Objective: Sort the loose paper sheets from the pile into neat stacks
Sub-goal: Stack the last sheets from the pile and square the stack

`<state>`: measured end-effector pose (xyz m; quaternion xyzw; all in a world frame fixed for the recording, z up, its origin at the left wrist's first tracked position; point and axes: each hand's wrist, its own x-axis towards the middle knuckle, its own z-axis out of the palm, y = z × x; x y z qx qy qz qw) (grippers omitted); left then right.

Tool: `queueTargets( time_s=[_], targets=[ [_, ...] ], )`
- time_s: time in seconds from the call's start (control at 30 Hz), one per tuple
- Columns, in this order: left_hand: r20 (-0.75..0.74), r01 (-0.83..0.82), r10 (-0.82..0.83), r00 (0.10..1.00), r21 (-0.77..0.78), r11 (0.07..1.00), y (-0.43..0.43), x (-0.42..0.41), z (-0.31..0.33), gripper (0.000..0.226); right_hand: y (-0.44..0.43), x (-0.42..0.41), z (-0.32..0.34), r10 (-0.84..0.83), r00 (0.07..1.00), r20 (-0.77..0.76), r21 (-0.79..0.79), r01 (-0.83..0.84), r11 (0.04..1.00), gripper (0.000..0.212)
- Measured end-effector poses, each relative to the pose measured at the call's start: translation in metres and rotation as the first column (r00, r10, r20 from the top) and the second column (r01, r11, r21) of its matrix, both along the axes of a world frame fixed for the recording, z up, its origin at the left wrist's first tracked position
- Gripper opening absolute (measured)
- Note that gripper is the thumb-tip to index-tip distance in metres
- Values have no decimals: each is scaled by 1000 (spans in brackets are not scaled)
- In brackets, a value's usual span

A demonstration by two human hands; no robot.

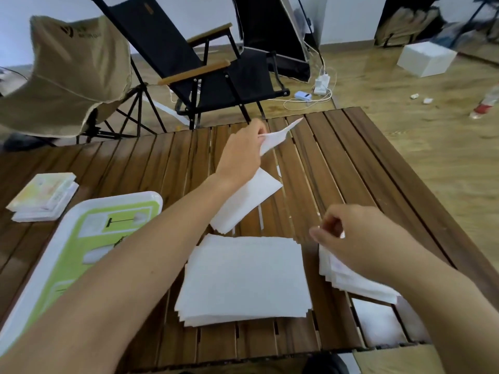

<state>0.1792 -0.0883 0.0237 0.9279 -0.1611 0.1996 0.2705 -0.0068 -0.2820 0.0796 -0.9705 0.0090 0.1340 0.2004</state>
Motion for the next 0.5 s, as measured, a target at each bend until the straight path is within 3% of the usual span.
queueTargets(
  time_s=[0.03,0.1,0.17,0.2,0.27,0.37,0.43,0.5],
  targets=[
    [33,68,-65,997,-88,994,2,-18,15,8,1,-1,3,-36,997,71,42,33,999,25],
    [85,194,-179,980,-221,956,10,-59,46,14,3,-1,7,-122,975,187,161,92,983,55],
    [56,278,-274,960,-310,909,20,-100,71,19,7,0,12,-195,970,143,346,136,929,90],
    [16,286,-301,954,-357,889,28,-119,79,20,10,-1,16,-190,979,74,465,135,875,97],
    [-67,242,-310,948,-478,844,45,-153,90,17,13,-1,17,-80,996,-43,696,87,713,88],
    [-257,47,-263,930,-626,779,71,-190,86,12,17,-10,17,70,989,-131,855,77,513,44],
    [-401,-91,-251,881,-664,742,85,-204,74,15,22,-17,18,91,982,-164,871,101,481,31],
    [-502,-187,-227,834,-646,740,95,-213,58,17,26,-22,17,102,977,-185,851,107,514,29]
  ],
)
